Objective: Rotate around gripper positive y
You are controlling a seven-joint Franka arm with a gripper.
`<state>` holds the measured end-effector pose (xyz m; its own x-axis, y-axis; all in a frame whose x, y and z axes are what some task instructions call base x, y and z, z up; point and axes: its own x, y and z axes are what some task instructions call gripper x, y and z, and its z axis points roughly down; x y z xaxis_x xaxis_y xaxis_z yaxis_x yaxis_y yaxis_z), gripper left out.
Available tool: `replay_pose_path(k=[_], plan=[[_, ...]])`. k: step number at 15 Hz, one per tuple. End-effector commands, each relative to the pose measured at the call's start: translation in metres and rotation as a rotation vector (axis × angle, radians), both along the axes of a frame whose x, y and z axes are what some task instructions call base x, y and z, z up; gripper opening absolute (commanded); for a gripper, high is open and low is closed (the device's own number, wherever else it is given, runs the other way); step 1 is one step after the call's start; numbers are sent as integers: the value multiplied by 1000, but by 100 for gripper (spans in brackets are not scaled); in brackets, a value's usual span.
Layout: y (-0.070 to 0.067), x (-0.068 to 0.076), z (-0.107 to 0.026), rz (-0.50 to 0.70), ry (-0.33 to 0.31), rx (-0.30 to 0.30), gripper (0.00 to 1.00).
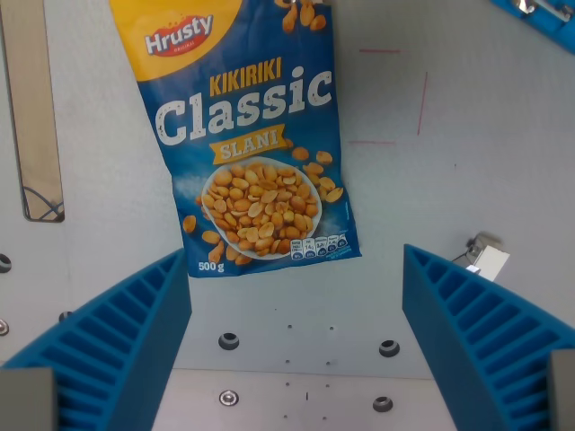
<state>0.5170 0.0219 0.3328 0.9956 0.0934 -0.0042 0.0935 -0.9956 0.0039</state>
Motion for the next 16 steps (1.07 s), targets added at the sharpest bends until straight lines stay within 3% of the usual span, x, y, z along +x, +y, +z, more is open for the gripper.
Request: replay_pose_path(k=[1, 16], plan=[[0, 0, 1, 0, -16, 1, 100], [0, 0, 1, 1, -215, 20, 100]])
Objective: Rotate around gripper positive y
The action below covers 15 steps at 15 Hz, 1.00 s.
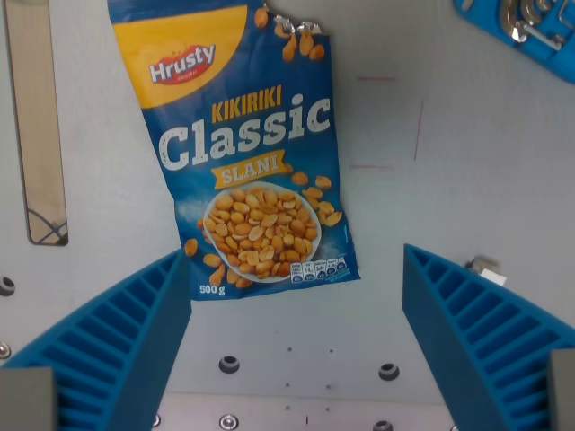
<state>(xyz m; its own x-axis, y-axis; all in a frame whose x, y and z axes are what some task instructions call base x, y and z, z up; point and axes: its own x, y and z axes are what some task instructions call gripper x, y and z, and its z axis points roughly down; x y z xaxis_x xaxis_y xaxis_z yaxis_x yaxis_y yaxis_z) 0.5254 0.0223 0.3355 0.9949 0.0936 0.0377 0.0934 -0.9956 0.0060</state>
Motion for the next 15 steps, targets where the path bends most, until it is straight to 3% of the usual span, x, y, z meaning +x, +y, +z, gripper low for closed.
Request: replay_pose_path(k=[1, 15], plan=[[0, -8, -1, 1, -187, 19, 100], [0, -8, -1, 2, -373, 37, 100]])
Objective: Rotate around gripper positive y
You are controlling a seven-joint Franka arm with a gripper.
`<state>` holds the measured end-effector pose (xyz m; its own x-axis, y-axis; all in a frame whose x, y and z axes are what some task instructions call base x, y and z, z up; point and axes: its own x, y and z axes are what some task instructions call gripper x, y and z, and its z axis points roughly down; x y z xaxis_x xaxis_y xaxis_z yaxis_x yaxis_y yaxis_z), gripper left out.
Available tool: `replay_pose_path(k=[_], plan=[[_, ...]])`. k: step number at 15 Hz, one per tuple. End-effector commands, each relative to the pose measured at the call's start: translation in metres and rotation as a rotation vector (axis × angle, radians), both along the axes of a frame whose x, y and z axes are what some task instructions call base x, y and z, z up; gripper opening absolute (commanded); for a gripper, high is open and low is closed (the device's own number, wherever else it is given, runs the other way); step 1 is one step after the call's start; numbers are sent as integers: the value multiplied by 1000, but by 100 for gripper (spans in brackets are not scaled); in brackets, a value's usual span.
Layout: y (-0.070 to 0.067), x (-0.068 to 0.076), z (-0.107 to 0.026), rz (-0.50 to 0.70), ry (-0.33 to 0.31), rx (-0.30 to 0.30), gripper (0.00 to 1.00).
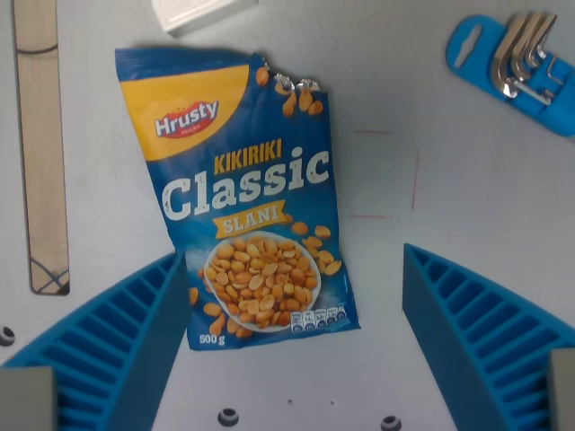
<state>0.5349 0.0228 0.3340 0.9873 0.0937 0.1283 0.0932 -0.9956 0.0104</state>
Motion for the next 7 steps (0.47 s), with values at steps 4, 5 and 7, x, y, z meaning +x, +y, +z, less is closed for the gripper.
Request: replay_pose_path(k=[4, 5, 7], plan=[[-1, -18, 0, 3, -335, 38, 100], [-1, -18, 0, 3, -348, 39, 100], [-1, -18, 0, 3, -375, 41, 100]])
